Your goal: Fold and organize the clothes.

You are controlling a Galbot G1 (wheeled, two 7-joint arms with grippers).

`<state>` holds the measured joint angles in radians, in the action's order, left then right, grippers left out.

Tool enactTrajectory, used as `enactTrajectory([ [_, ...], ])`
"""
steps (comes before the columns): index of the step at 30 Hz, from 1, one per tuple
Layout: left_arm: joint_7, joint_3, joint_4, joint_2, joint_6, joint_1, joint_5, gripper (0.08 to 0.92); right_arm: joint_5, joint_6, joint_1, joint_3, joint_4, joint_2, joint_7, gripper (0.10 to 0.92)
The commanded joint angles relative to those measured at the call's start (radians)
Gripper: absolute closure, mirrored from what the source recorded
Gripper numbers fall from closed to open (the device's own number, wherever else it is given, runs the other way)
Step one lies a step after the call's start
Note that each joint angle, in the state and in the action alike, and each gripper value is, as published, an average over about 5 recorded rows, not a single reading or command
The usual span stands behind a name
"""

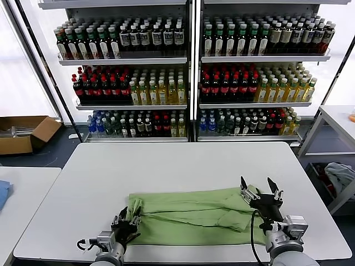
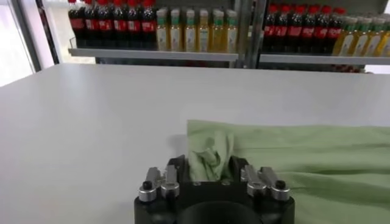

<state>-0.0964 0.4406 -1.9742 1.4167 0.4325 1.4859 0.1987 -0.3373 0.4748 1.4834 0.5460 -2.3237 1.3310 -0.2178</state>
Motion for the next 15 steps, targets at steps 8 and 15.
enactTrajectory([
  [8,0.005,0.018,0.008,0.0,-0.022,0.001,-0.034,0.744,-0.005,0.0,-0.006,0.003,0.005,-0.003,-0.002,0.203],
  [15,0.027,0.128,-0.032,-0.068,-0.056,-0.005,-0.046,0.892,-0.007,0.001,-0.008,0.004,-0.001,-0.008,-0.002,0.203],
])
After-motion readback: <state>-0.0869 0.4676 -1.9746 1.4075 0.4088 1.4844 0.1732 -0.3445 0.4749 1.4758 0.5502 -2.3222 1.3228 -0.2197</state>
